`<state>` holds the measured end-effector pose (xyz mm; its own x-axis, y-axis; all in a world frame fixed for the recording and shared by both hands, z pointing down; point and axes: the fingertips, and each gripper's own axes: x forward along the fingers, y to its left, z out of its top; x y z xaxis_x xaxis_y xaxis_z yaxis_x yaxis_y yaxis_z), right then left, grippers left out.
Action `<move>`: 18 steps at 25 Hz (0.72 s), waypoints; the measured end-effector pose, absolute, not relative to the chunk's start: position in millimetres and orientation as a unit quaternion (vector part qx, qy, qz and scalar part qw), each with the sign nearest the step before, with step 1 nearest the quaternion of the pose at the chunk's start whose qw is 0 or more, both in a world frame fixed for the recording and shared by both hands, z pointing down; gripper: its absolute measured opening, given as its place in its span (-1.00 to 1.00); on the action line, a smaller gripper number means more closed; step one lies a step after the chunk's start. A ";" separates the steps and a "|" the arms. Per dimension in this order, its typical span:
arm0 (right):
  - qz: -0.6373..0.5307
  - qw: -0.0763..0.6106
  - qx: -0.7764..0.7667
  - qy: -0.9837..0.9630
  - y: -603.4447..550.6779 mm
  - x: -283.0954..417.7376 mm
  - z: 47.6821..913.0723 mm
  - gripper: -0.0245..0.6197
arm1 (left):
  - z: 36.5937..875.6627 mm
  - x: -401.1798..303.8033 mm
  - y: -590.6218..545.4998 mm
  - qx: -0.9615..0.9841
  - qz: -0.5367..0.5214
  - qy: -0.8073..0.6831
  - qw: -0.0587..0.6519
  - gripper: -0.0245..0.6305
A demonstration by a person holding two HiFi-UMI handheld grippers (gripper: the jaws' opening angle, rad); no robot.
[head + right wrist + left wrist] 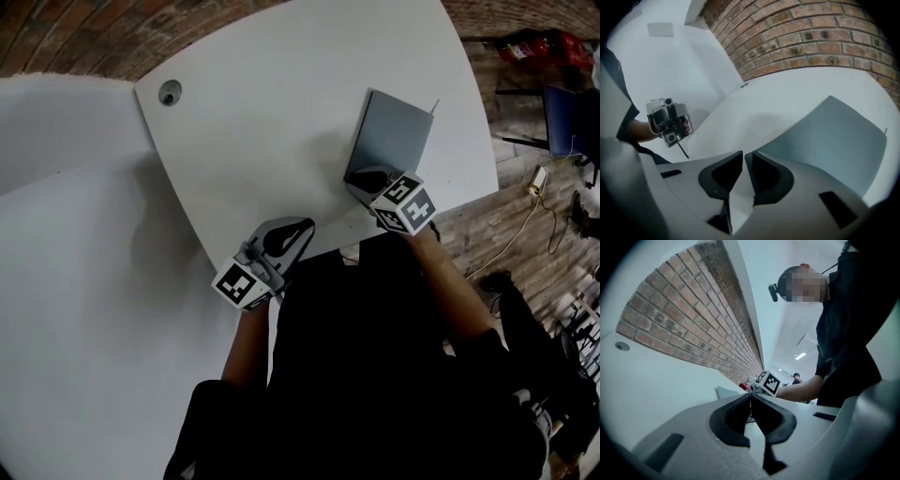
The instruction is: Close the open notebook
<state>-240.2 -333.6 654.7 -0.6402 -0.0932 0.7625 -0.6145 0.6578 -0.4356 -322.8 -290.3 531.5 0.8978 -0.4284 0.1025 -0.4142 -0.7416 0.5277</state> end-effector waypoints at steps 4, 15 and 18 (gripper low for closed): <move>0.348 0.343 0.205 -0.848 -336.9 -234.6 640.1 -0.68 | 525.0 -316.3 -294.4 0.939 -0.021 -0.230 0.254 -0.87; 0.257 0.135 0.205 -0.935 -361.3 -160.7 468.8 -0.87 | 465.0 -262.4 -297.6 0.943 -0.012 -0.279 0.182 -0.87; 0.190 0.083 0.181 -0.961 -355.0 -141.8 414.3 -0.90 | 444.9 -249.1 -297.3 0.944 -0.005 -0.294 0.150 -0.87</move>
<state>-141.8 -355.0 414.3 -0.9208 -0.3164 0.2280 -0.3794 0.8621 -0.3360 -249.1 -297.3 444.9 0.8272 -0.5565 0.0782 -0.5533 -0.7824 0.2857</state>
